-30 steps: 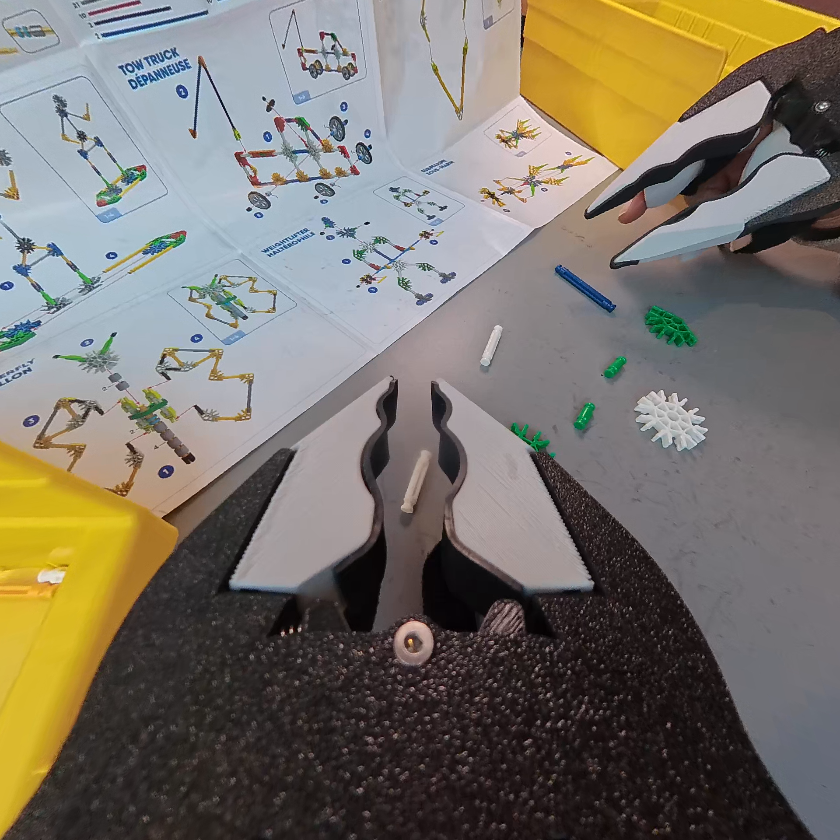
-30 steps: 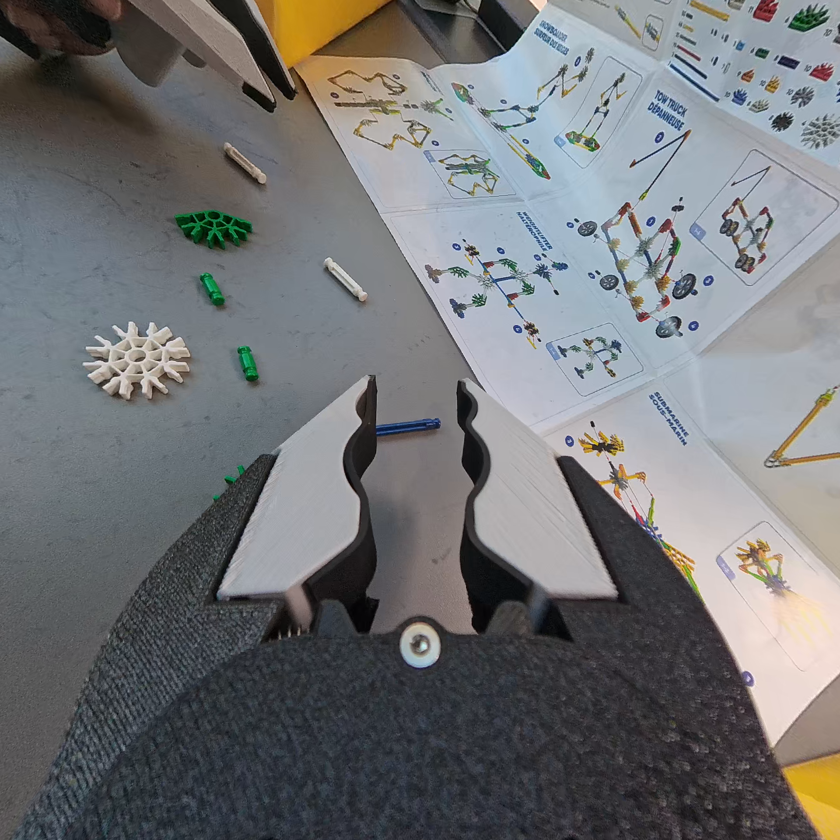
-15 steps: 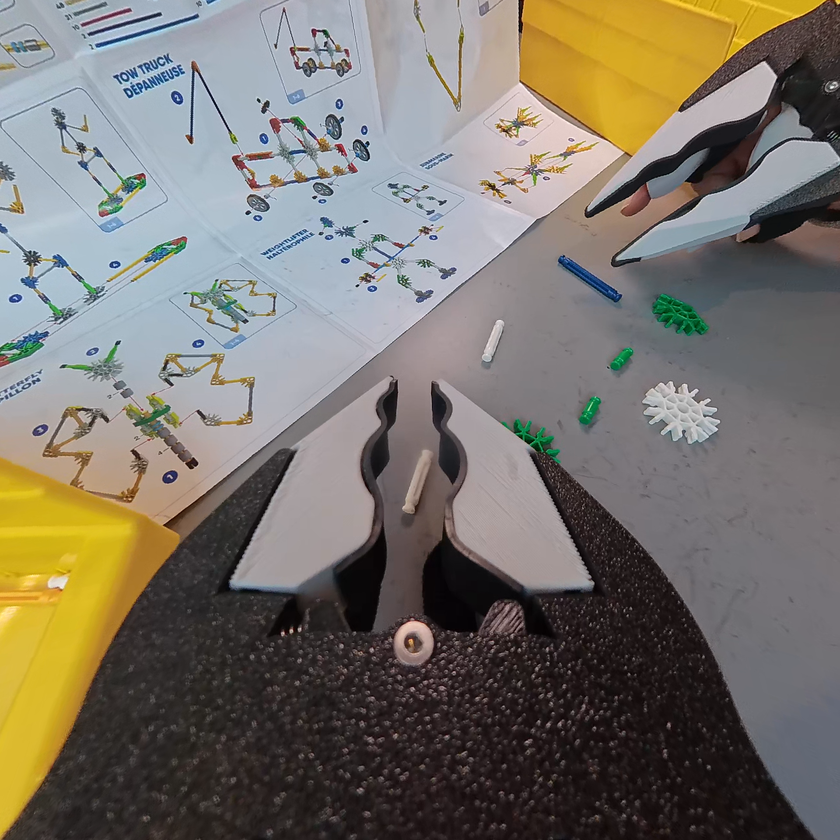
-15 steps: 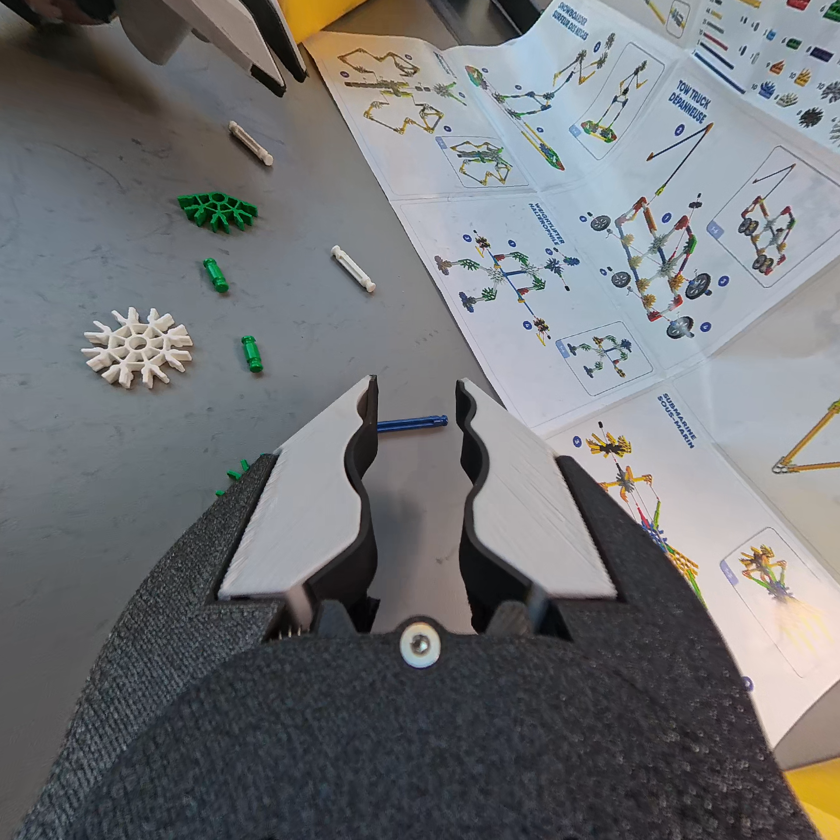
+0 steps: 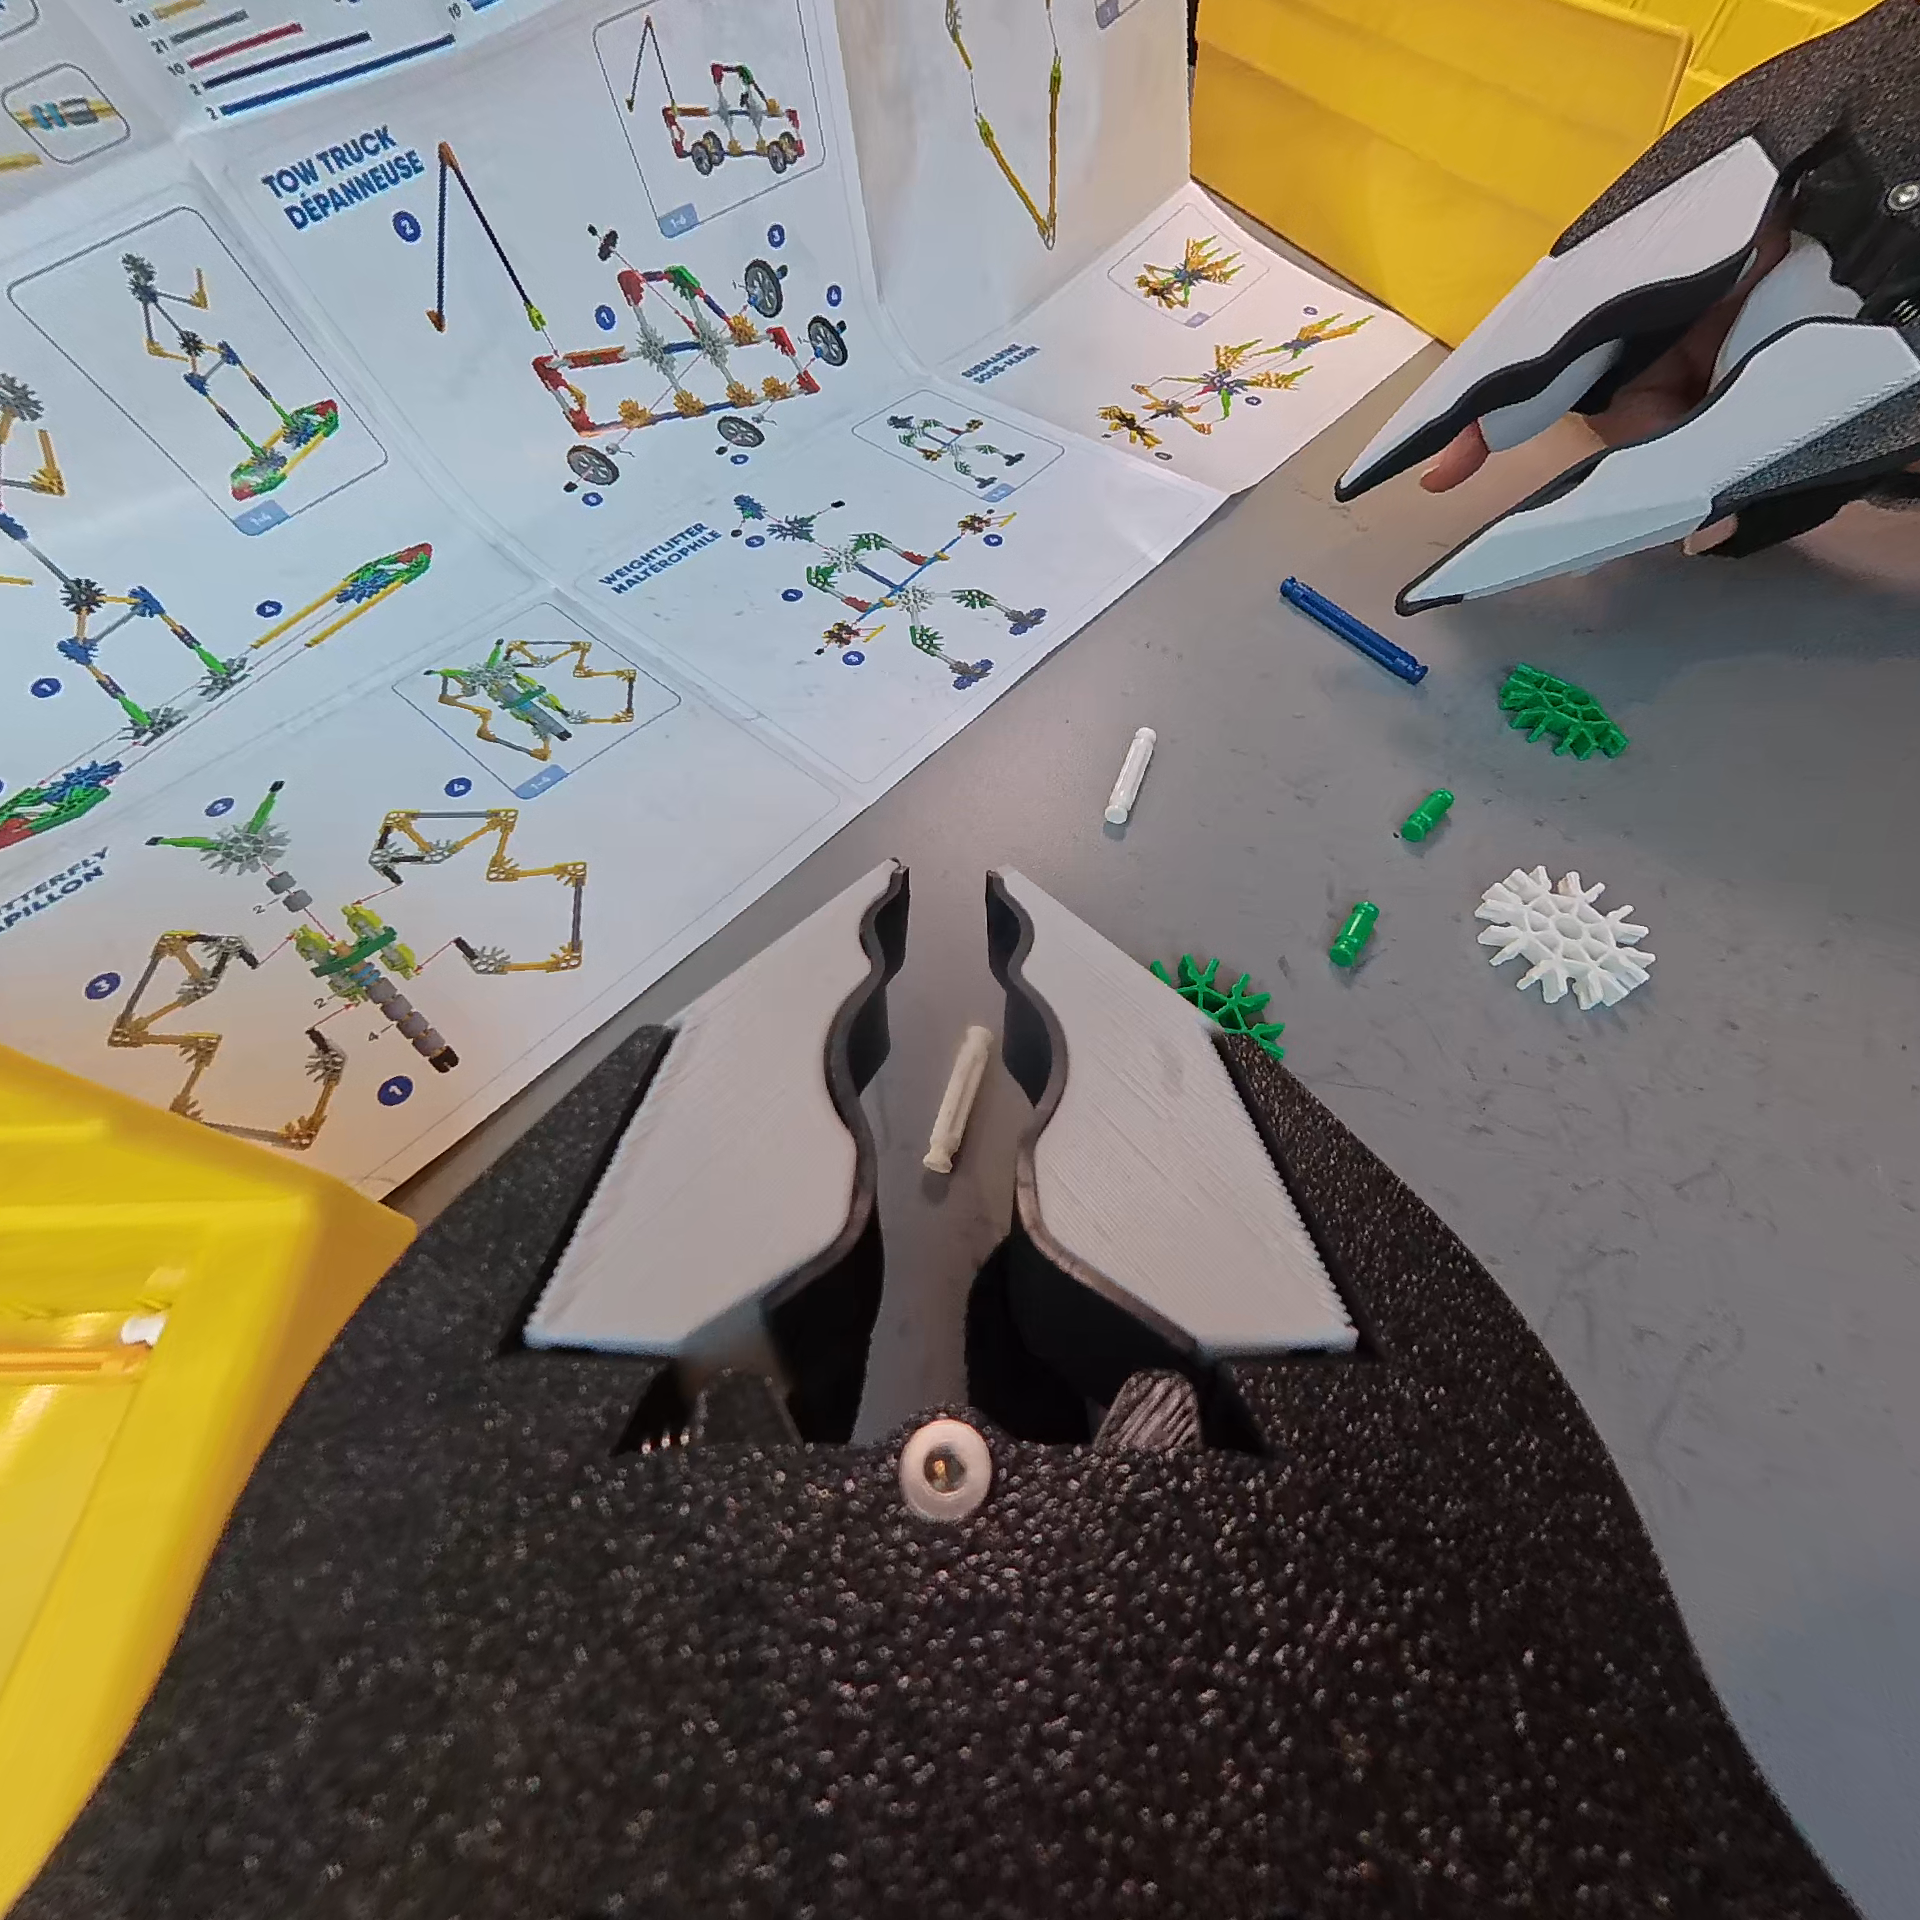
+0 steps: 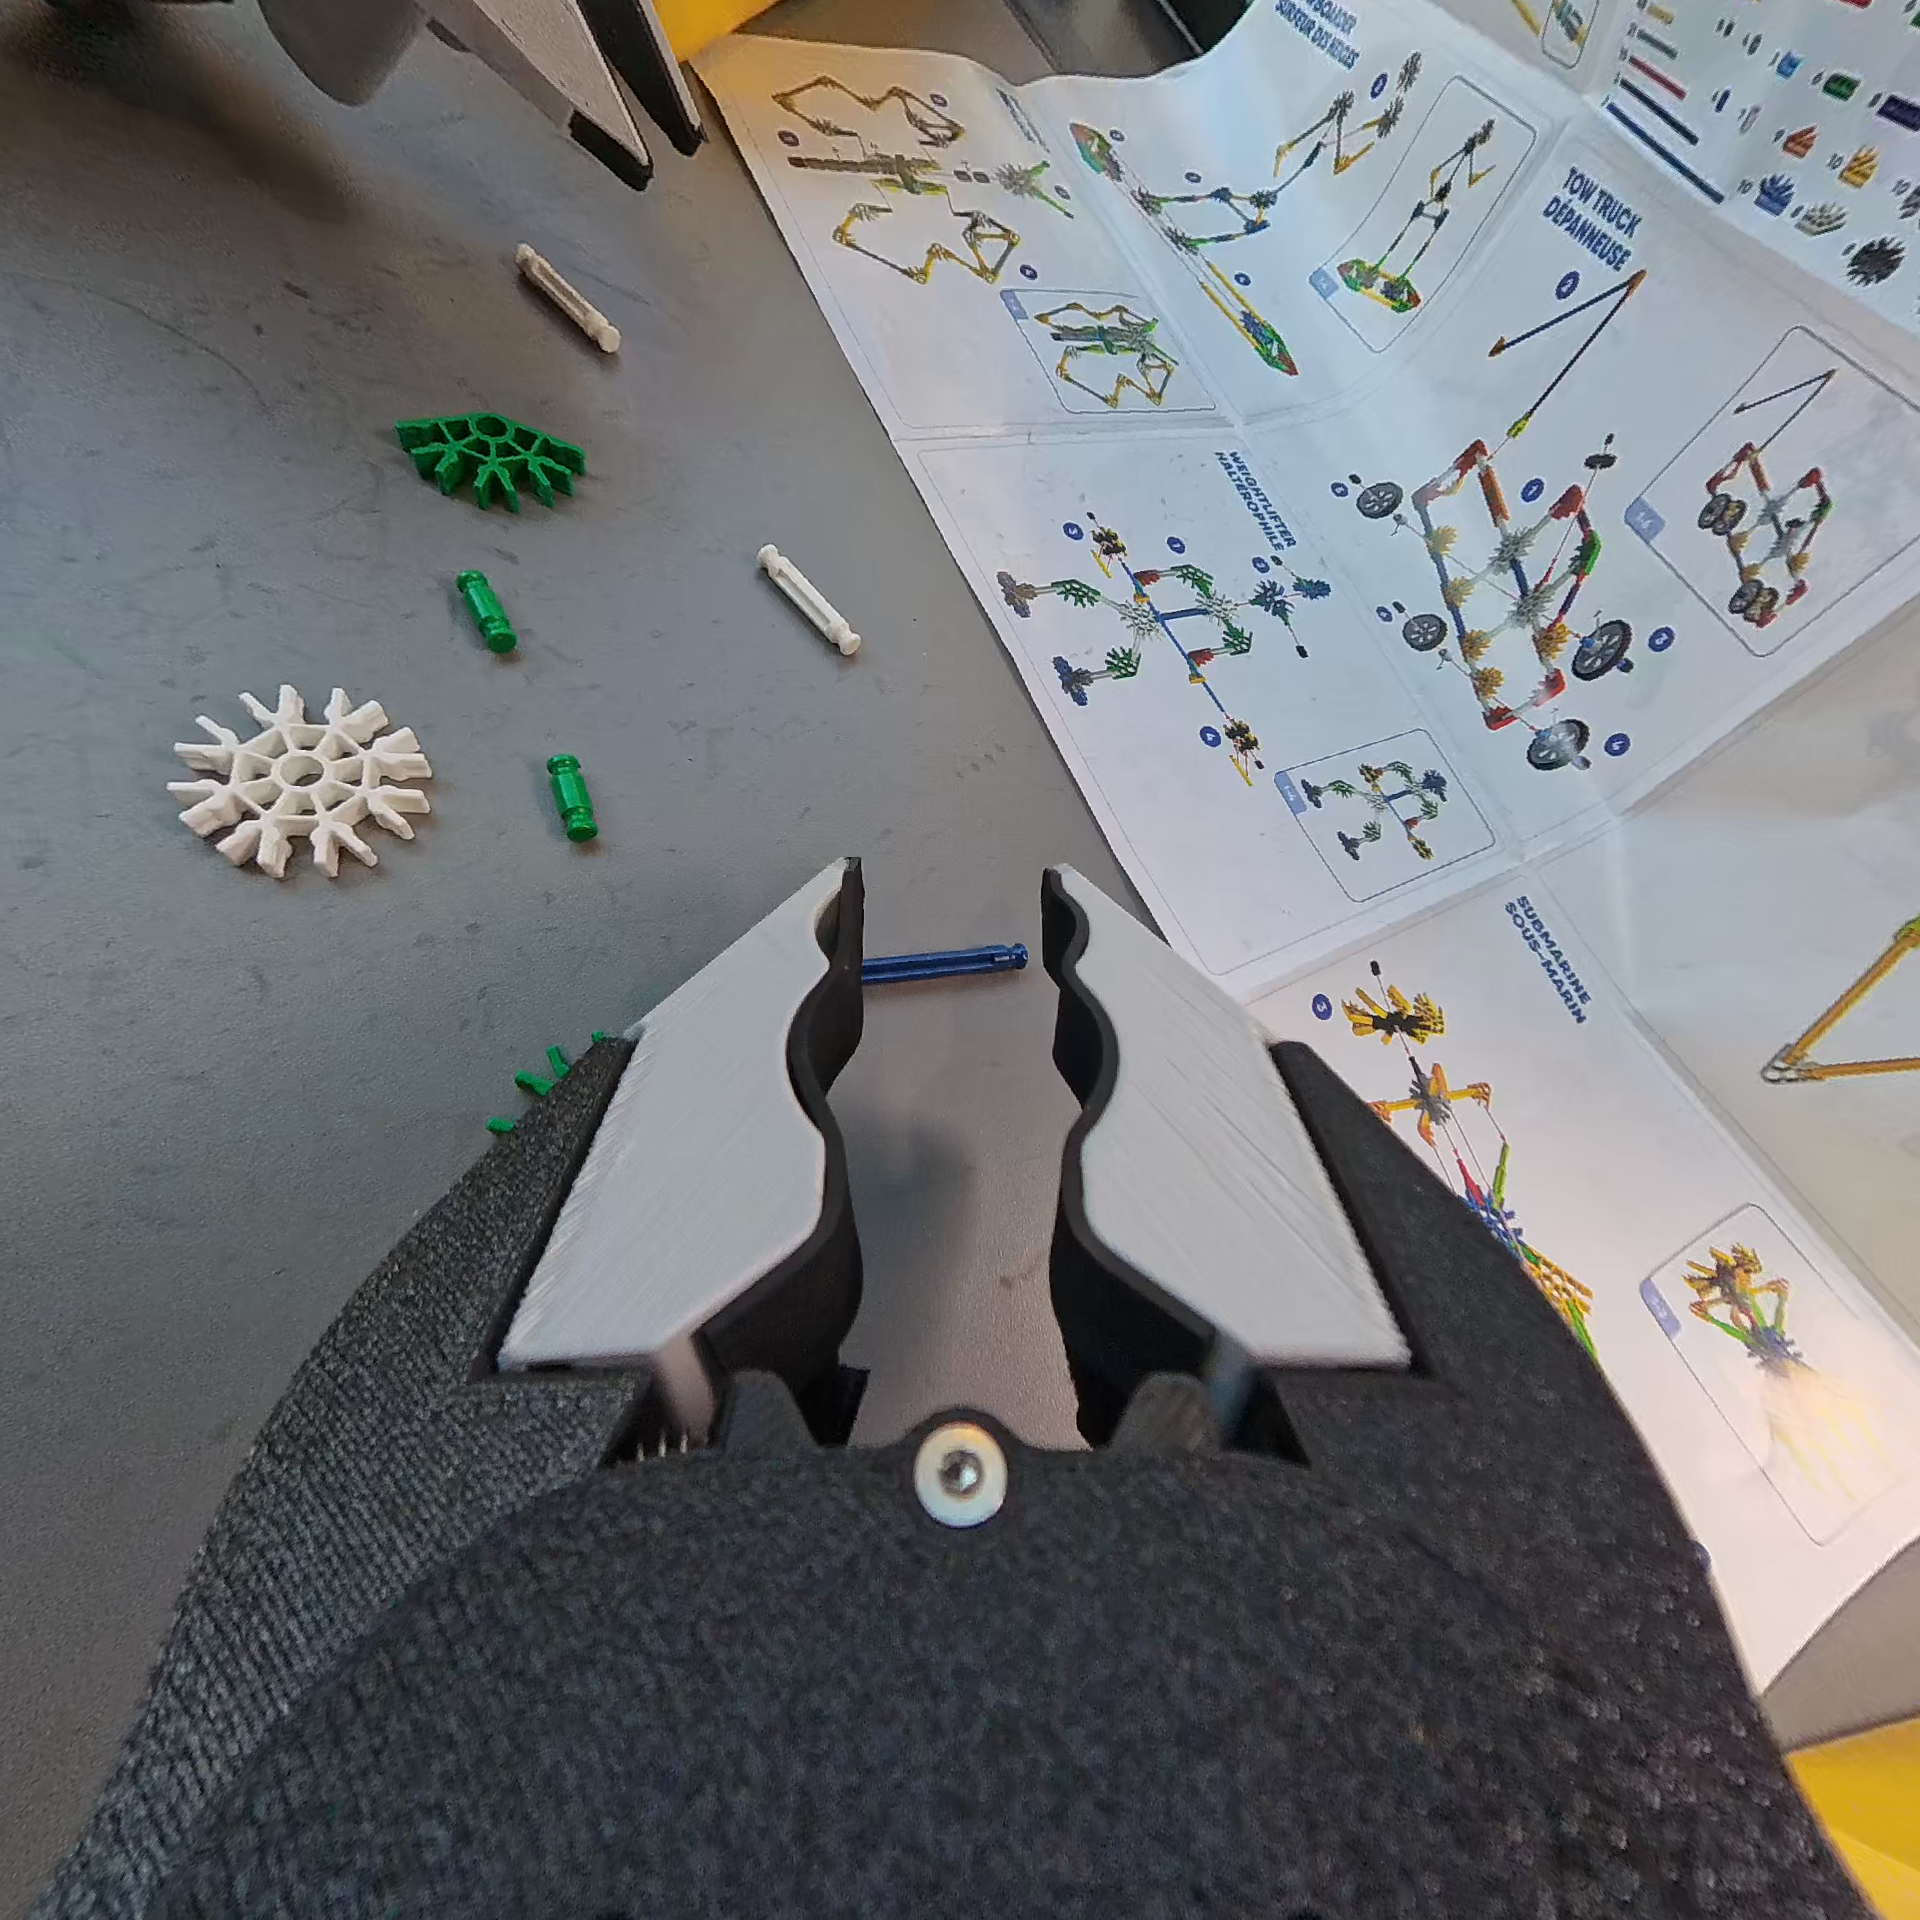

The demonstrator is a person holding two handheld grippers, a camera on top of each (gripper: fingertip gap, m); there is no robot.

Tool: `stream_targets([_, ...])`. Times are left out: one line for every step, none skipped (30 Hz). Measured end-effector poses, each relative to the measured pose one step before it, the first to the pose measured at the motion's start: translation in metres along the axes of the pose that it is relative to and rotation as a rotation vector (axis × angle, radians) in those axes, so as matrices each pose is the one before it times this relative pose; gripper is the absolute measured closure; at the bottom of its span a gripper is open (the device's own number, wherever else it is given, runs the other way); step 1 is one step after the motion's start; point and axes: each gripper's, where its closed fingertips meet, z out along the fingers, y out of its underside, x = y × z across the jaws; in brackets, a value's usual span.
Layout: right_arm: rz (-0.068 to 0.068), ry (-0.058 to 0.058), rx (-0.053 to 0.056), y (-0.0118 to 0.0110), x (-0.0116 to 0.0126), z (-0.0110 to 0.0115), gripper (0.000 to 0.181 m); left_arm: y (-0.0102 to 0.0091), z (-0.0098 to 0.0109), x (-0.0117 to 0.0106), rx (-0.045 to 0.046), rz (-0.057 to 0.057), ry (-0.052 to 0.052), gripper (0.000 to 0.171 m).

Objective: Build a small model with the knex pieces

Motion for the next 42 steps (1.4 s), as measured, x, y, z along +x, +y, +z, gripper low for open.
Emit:
stream_targets([-0.0025,0.0020,-0.0022,0.00045,0.00016,0.00020,0.148,0.00044,0.00026,0.00035,-0.00219,-0.0003,0.0023,0.158])
stream_targets([-0.0039,0.0026,-0.0019,0.00043,0.00022,0.00013,0.148,0.00044,0.00020,0.00019,-0.00189,0.0003,0.0013,0.158])
stream_targets([-0.0025,0.0018,-0.0018,0.00037,0.00015,0.00009,0.148,0.00000,0.00015,0.00022,-0.00067,0.0017,0.0000,0.158])
stream_targets([-0.0017,0.0004,-0.0012,0.00015,-0.00006,0.00016,0.148,-0.00011,-0.00012,0.00007,0.00053,0.0018,-0.0004,0.158])
stream_targets([-0.0013,0.0002,-0.0002,0.00012,-0.00013,0.00007,0.148,-0.00018,-0.00002,0.00016,0.00079,0.0007,-0.0001,0.158])
stream_targets([-0.0007,0.0002,0.0000,0.00002,-0.00002,-0.00009,0.148,-0.00009,-0.00017,0.00037,0.00060,-0.0006,0.0019,0.158])
stream_targets([-0.0001,0.0002,-0.0001,-0.00004,0.00004,0.00007,0.148,-0.00021,-0.00018,0.00044,0.00071,-0.0020,0.0032,0.159])
stream_targets([0.0003,0.0001,0.0001,0.00005,-0.00002,-0.00008,0.148,-0.00031,-0.00022,-0.00010,0.00182,-0.0016,0.0001,0.159])
stream_targets([0.0006,0.0001,0.0003,-0.00001,0.00006,0.00003,0.148,-0.00031,-0.00019,-0.00055,0.00174,0.0006,-0.0028,0.159])
stream_targets([0.0005,-0.0001,0.0005,-0.00005,0.00008,-0.00009,0.148,-0.00004,-0.00018,-0.00055,0.00012,0.0007,-0.0024,0.159])
stream_targets([0.0003,0.0002,0.0006,-0.00007,0.00012,-0.00009,0.148,0.00009,-0.00011,-0.00046,-0.00035,-0.0005,-0.0015,0.159])
stream_targets([0.0001,0.0000,0.0002,-0.00002,-0.00001,0.00001,0.148,0.00008,-0.00002,-0.00025,-0.00067,-0.0008,-0.0006,0.159])
stream_targets([0.0000,-0.0002,-0.0002,0.00011,-0.00005,0.00004,0.148,0.00043,0.00002,-0.00043,-0.00214,-0.0004,-0.0008,0.159])
stream_targets([-0.0002,0.0000,-0.0003,0.00004,0.00002,-0.00002,0.148,0.00047,-0.00004,-0.00051,-0.00323,0.0010,-0.0020,0.159])
stream_targets([-0.0006,-0.0002,-0.0003,0.00004,-0.00011,0.00010,0.148,0.00076,-0.00028,-0.00083,-0.00600,0.0039,-0.0028,0.159])
stream_targets([-0.0006,-0.0001,-0.0002,0.00000,-0.00006,-0.00003,0.148,0.00126,-0.00063,-0.00145,-0.01022,0.0080,-0.0052,0.159])
stream_targets([-0.0004,0.0000,0.0003,-0.00002,-0.00007,-0.00007,0.148,0.00163,-0.00094,-0.00191,-0.01347,0.0139,-0.0070,0.159])
stream_targets([-0.0014,0.0018,0.0001,0.00023,0.00029,-0.00019,0.148,0.00259,-0.00109,-0.00182,-0.01795,0.0216,-0.0048,0.158])
stream_targets([-0.0008,0.0019,-0.0004,0.00031,0.00045,-0.00012,0.148,0.00432,-0.00105,-0.00154,-0.02537,0.0256,0.0002,0.158])
stream_targets([0.0012,0.0006,-0.0007,0.00023,0.00037,0.00000,0.148,0.00591,-0.00036,-0.00085,-0.02993,0.0198,0.0070,0.156])
stream_targets([0.0014,0.0000,-0.0004,0.00015,0.00019,0.00001,0.148,0.00637,0.00008,0.00032,-0.03046,0.0058,0.0172,0.154])
stream_targets([0.0001,-0.0005,-0.0008,0.00008,-0.00010,0.00017,0.148,0.00555,0.00040,0.00121,-0.02627,-0.0079,0.0232,0.150])
stream_targets([-0.0014,-0.0005,-0.0016,0.00028,-0.00024,0.00019,0.148,0.00321,0.00020,0.00117,-0.01287,-0.0127,0.0209,0.146])
stream_targets([-0.0027,-0.0007,-0.0020,0.00021,-0.00036,0.00022,0.148,0.00112,-0.00020,0.00184,-0.00234,-0.0108,0.0217,0.145])
stream_targets([-0.0033,-0.0006,-0.0023,0.00029,-0.00044,0.00024,0.148,0.00057,0.00013,0.00329,-0.00247,-0.0074,0.0264,0.145])
stream_targets([-0.0032,-0.0002,-0.0021,0.00031,-0.00050,0.00030,0.148,0.00092,0.00060,0.00345,-0.00604,-0.0021,0.0231,0.145])
stream_targets([-0.0029,-0.0005,-0.0018,0.00017,-0.00033,0.00024,0.148,0.00156,0.00120,0.00223,-0.01069,0.0041,0.0100,0.145])
stream_targets([-0.0022,-0.0008,-0.0016,0.00021,-0.00042,0.00017,0.148,0.00283,0.00179,0.00089,-0.01771,0.0100,-0.0012,0.145])
stream_targets([-0.0015,-0.0001,-0.0013,0.00015,-0.00015,0.00016,0.149,0.00343,0.00204,0.00011,-0.02208,0.0149,-0.0085,0.146])
stream_targets([-0.0008,-0.0002,-0.0006,0.00003,-0.00018,0.00007,0.149,0.00296,0.00202,-0.00066,-0.01954,0.0183,-0.0154,0.147])
stream_targets([-0.0004,-0.0003,0.0000,0.00000,-0.00001,0.00000,0.149,0.00148,0.00148,-0.00018,-0.01145,0.0183,-0.0123,0.149])
stream_targets([-0.0003,-0.0004,0.0000,-0.00004,-0.00013,-0.00001,0.149,-0.00018,0.00053,0.00081,-0.00191,0.0112,-0.0034,0.152])
stream_targets([-0.0003,-0.0003,0.0004,0.00000,-0.00003,-0.00005,0.149,-0.00007,0.00030,0.00057,-0.00365,0.0055,-0.0015,0.156])
stream_targets([-0.0003,0.0001,0.0004,-0.00008,-0.00006,0.00001,0.149,0.00037,0.00029,0.00064,-0.00607,0.0070,-0.0009,0.159])
stream_targets([-0.0002,0.0000,0.0000,0.00000,0.00001,0.00000,0.149,-0.00006,-0.00001,-0.00024,-0.00225,0.0071,-0.0064,0.167])
stream_targets([-0.0003,-0.0003,-0.0003,-0.00005,-0.00010,0.00005,0.149,0.00044,0.00003,-0.00202,-0.00791,0.0066,-0.0175,0.167])
stream_targets([-0.0005,-0.0003,-0.0003,0.00008,-0.00013,0.00002,0.149,0.00040,-0.00005,-0.00197,-0.00806,0.0049,-0.0164,0.167])
stream_targets([-0.0008,0.0001,-0.0001,-0.00007,-0.00001,0.00006,0.149,-0.00006,0.00013,-0.00068,-0.00383,0.0011,-0.0081,0.167])
stream_targets([-0.0008,0.0002,-0.0004,0.00007,-0.00014,0.00000,0.149,-0.00021,0.00033,-0.00017,0.00048,-0.0054,-0.0037,0.167])
stream_targets([-0.0006,0.0005,-0.0004,0.00004,-0.00001,0.00010,0.149,-0.00025,0.00028,-0.00111,0.00149,-0.0108,-0.0074,0.167])
stream_targets([-0.0009,0.0006,-0.0001,-0.00005,-0.00003,-0.00003,0.149,0.00002,0.00021,-0.00296,0.00138,-0.0135,-0.0188,0.167])
stream_targets([-0.0008,0.0002,0.0000,-0.00003,-0.00001,-0.00001,0.149,-0.00027,-0.00003,-0.00505,0.00325,-0.0130,-0.0308,0.167])
